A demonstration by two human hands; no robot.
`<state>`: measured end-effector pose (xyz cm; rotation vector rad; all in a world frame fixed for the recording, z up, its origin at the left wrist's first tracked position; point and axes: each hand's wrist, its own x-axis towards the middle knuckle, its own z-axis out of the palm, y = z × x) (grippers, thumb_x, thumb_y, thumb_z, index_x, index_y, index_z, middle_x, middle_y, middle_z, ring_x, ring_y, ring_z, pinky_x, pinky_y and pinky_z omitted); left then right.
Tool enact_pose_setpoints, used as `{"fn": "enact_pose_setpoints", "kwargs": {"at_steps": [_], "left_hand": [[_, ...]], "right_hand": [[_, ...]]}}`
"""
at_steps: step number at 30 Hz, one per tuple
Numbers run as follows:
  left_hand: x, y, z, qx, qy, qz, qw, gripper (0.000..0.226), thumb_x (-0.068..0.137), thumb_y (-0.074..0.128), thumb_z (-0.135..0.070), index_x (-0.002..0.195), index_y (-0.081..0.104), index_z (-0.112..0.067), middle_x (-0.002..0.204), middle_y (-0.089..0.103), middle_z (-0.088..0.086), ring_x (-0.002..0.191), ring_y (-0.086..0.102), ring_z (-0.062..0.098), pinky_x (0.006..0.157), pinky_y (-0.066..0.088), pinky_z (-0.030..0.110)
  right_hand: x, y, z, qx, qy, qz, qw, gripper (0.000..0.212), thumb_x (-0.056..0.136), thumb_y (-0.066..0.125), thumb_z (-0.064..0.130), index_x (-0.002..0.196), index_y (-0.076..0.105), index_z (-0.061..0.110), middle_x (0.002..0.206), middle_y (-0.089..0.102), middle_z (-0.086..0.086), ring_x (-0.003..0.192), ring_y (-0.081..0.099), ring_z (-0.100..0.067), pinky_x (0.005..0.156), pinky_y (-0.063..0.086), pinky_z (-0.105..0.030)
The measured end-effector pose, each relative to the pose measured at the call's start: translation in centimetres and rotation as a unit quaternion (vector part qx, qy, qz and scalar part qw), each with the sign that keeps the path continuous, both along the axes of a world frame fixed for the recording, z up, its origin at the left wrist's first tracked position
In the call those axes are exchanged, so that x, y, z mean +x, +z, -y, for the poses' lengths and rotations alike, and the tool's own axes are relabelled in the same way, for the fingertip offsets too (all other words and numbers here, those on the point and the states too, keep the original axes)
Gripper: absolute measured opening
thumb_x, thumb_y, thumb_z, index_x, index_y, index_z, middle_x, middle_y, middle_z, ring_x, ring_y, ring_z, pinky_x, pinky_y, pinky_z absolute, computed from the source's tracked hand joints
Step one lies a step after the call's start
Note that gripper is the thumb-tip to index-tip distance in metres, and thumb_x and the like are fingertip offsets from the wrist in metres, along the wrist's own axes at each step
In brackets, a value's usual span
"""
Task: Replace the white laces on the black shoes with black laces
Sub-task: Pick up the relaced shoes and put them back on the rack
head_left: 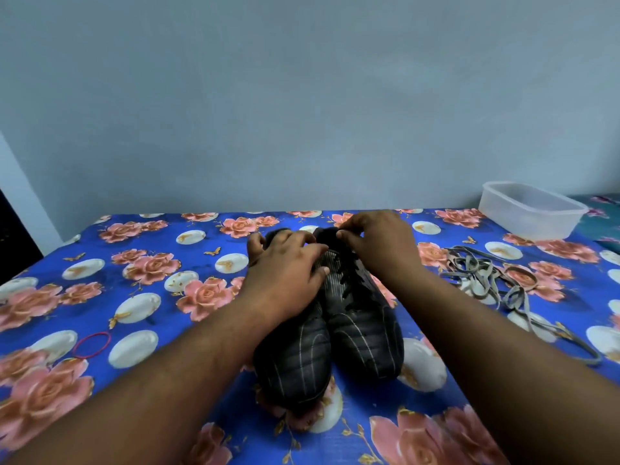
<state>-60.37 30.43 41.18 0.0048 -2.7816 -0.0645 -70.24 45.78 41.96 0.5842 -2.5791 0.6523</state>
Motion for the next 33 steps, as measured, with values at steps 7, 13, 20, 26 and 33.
{"fn": "enact_pose_setpoints", "kwargs": {"at_steps": [7,13,20,26,33], "left_hand": [[2.3,-0.1,1.2,0.077,0.018,0.002,0.997,0.054,0.097,0.047,-0.060,0.148,0.043,-0.041,0.162,0.028,-0.011,0.150,0.019,0.012,0.114,0.013,0.048],[9.5,-3.4,0.5,0.326,0.039,-0.047,0.943,0.085,0.087,0.065,-0.058,0.158,0.026,-0.034,0.168,0.018,-0.003,0.154,0.012,0.012,0.125,0.015,0.037],[14.0,-6.9,-1.8,0.421,0.048,0.008,0.906,0.125,0.064,0.069,-0.080,0.160,0.007,-0.031,0.168,0.013,-0.005,0.154,0.015,0.011,0.124,0.023,0.040],[13.6,-7.0,-2.0,0.413,0.052,0.013,0.909,0.120,0.069,0.084,-0.059,0.161,0.011,-0.030,0.168,0.015,-0.001,0.153,0.021,0.015,0.123,0.025,0.037],[11.7,-5.6,0.2,0.425,0.029,0.017,0.905,0.117,0.065,0.089,-0.051,0.159,0.024,-0.027,0.160,0.038,-0.004,0.142,0.042,0.013,0.117,0.037,0.037]], "right_hand": [[0.6,-0.2,-0.8,0.001,-0.011,0.118,0.993,0.039,0.103,0.043,0.051,0.127,0.066,0.032,0.136,0.050,-0.007,0.137,0.033,-0.032,0.108,0.031,-0.047],[9.4,-3.4,-5.5,-0.154,0.124,0.257,0.946,0.067,0.082,0.065,0.063,0.140,0.043,0.039,0.135,0.051,0.007,0.127,0.051,0.000,0.105,0.044,-0.025],[14.7,-7.1,-7.0,-0.236,0.133,0.233,0.934,0.084,0.073,0.088,0.046,0.133,0.030,0.059,0.138,0.050,0.023,0.130,0.050,-0.003,0.113,0.041,-0.036],[15.2,-8.8,-6.6,-0.206,0.101,0.184,0.956,0.082,0.082,0.080,0.046,0.150,0.036,0.029,0.143,0.047,0.007,0.132,0.045,-0.011,0.115,0.038,-0.039],[15.4,-9.1,-6.6,-0.184,0.091,0.168,0.964,0.091,0.076,0.080,0.057,0.151,0.038,0.029,0.143,0.042,0.011,0.134,0.039,-0.005,0.110,0.030,-0.021]]}}
